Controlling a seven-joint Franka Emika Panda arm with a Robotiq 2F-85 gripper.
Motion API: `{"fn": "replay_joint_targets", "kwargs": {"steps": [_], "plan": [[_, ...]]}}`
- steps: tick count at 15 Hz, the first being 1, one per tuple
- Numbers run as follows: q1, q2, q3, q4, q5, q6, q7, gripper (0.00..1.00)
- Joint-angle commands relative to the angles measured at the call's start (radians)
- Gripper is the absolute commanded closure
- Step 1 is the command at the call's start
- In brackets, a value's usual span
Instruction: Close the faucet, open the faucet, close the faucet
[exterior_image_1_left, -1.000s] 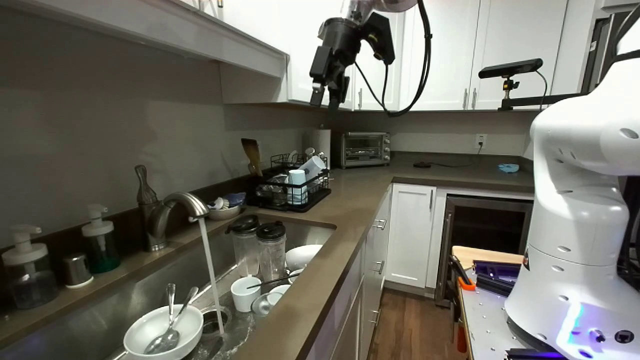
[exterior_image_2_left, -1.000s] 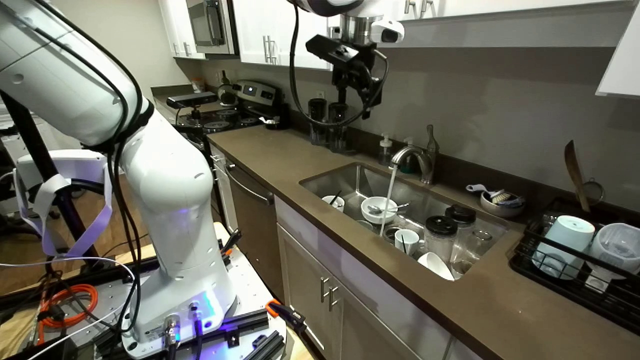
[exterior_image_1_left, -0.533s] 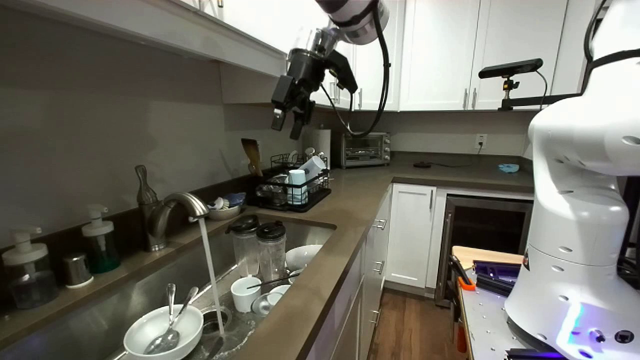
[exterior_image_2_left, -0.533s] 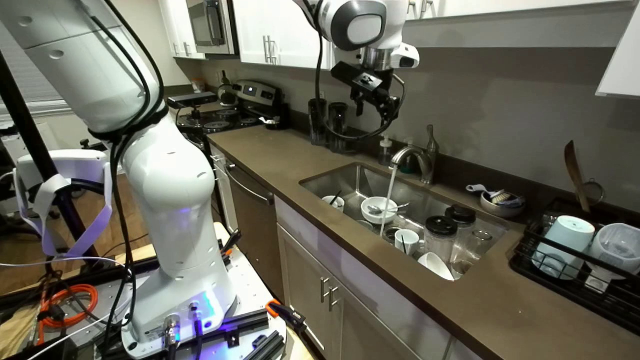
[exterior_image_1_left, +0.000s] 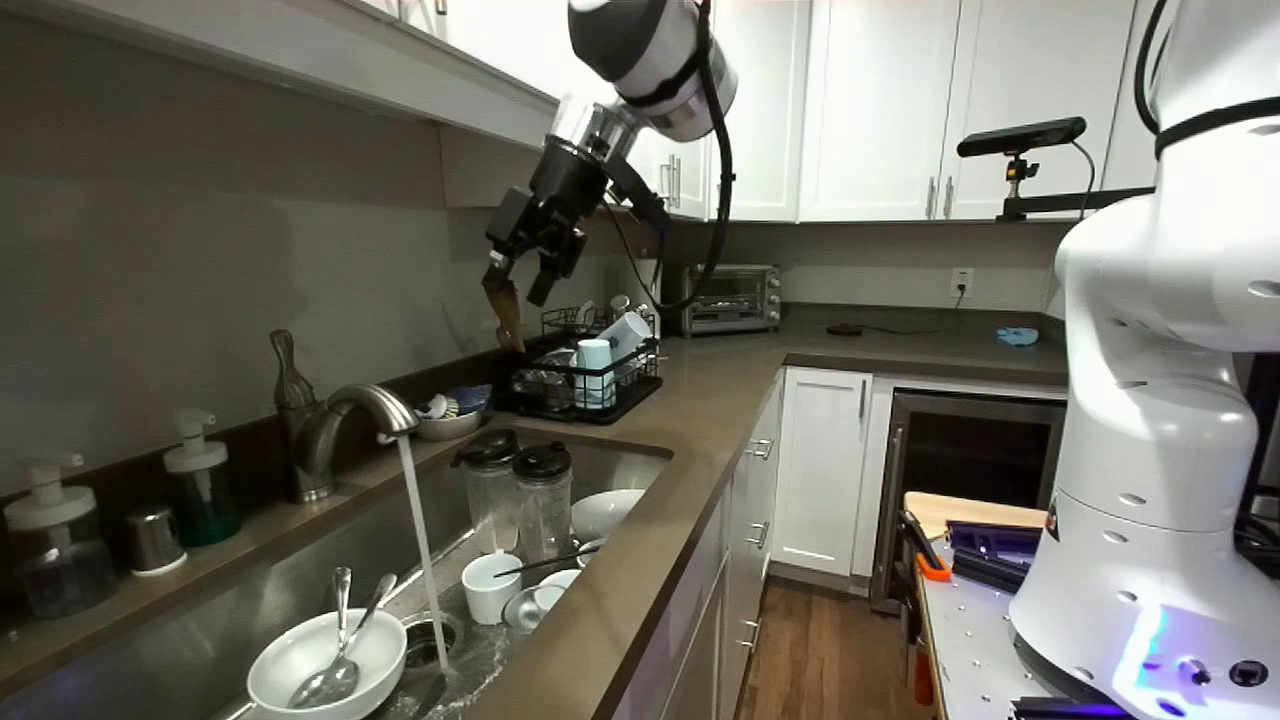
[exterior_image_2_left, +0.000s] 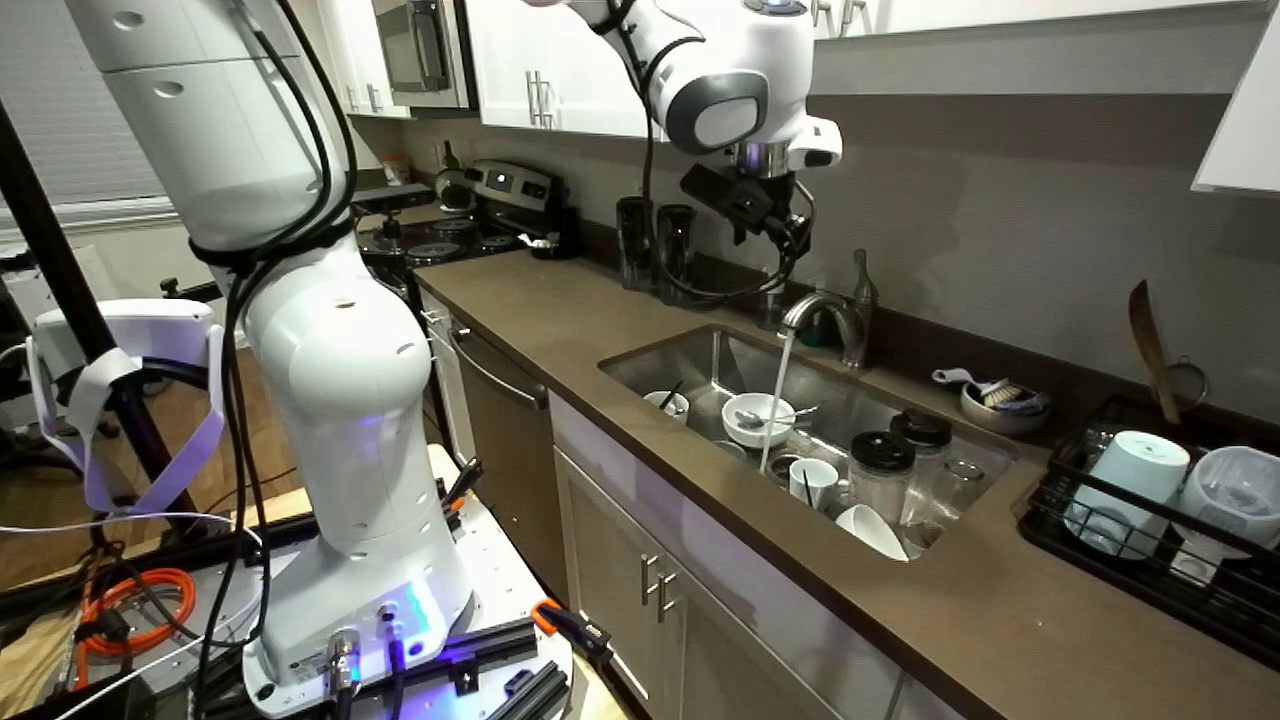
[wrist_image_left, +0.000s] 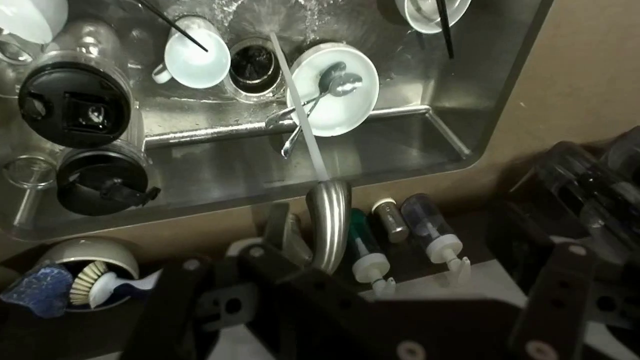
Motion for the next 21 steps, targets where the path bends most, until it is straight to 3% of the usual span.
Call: {"fn": "replay_joint_targets", "kwargs": {"steps": [1,11,21], "plan": [[0.003,0.071,0.035,0.014,0.051,0.143,-0.044,0.0],[0.01,0.269,0.083,0.115,0.04,0.456,-0.064,0.0],[0.012,0.516,0.111,0.354,-0.003,0.61,-0.067,0.0]]}}
